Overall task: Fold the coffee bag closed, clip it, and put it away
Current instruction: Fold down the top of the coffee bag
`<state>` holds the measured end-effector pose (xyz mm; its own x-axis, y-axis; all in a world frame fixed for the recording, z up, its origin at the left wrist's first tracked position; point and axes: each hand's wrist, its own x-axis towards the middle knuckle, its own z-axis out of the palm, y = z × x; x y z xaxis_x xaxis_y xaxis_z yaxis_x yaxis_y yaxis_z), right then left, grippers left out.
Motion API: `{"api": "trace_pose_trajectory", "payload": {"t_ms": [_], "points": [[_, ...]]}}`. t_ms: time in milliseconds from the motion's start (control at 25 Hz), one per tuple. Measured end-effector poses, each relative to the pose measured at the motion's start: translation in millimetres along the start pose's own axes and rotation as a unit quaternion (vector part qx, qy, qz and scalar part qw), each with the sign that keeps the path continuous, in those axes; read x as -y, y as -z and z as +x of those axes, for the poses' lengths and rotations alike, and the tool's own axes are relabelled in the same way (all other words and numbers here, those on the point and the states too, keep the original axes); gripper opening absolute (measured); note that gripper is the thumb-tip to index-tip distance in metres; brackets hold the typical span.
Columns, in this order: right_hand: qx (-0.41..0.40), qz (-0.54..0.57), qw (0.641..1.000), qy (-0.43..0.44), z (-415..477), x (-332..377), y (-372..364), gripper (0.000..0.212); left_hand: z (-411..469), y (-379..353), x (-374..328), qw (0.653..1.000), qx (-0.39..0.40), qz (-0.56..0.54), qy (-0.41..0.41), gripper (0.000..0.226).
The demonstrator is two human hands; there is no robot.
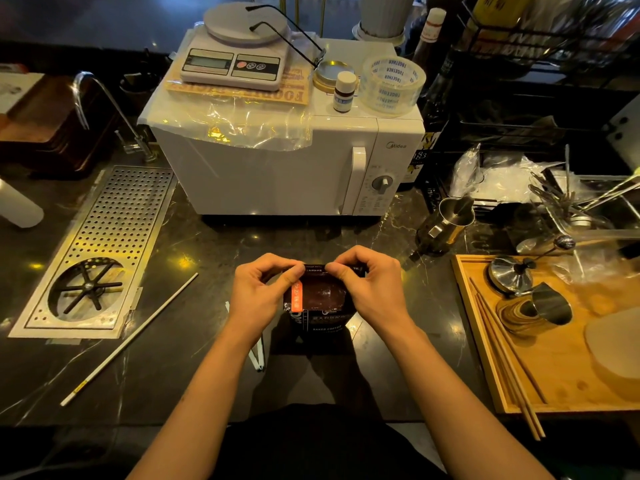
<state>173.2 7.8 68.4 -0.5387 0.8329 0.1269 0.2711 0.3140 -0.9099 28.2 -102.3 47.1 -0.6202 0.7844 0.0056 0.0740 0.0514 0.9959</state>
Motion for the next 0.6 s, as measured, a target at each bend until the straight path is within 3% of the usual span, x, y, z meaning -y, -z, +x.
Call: {"api": "trace_pose_trajectory", "payload": {"t_ms": [160,400,600], "points": [[0.012,-0.003,1.0,0.002,-2.8,-2.6,6.0,0.009,0.4,2.0,1.9,1.0,-0.003,0.005,-0.004,0.01],[-0.079,0.025,0.995,-0.051,-7.0,-5.3,1.9,0.01,0.6,-2.6,-1.8,0.999,-0.011,-0.028,0.016,0.01],[0.011,0.064,0.996,-0.053,-3.2,-8.6,17.3,0.014,-0.8,-2.7,-1.6,1.0,-0.005,-0.018,0.017,0.013]]}}
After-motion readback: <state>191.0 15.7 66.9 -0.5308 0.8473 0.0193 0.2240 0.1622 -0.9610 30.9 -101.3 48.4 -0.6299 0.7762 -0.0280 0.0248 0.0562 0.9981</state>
